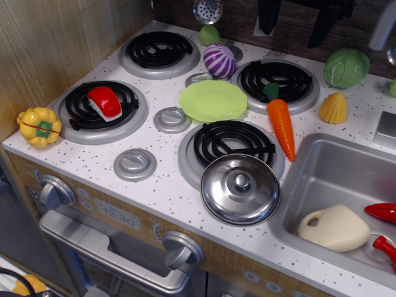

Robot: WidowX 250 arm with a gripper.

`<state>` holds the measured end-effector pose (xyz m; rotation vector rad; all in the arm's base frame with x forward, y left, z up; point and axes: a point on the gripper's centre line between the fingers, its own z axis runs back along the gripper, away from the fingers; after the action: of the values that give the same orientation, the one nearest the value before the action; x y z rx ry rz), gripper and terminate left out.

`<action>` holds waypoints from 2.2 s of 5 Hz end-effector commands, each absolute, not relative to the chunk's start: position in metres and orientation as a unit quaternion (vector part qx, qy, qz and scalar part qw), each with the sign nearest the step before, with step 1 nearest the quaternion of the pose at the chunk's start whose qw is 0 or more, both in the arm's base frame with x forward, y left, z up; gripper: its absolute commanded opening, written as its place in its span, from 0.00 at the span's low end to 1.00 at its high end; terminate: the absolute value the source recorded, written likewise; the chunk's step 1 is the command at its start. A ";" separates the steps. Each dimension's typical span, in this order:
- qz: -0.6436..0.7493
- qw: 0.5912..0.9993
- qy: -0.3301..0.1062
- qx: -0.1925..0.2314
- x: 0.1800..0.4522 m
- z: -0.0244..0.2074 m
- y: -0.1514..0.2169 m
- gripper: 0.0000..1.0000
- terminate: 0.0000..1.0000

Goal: Put sushi on plate

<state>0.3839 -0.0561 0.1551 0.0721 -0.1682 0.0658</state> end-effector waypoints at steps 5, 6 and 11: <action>0.316 0.937 -0.122 0.089 0.348 0.147 0.092 1.00 0.00; 0.378 0.913 -0.122 0.097 0.338 0.133 0.117 1.00 0.00; 0.424 0.897 -0.114 0.042 0.342 0.051 0.181 1.00 0.00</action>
<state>0.3349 0.1704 0.0344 0.0536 -0.1893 0.8810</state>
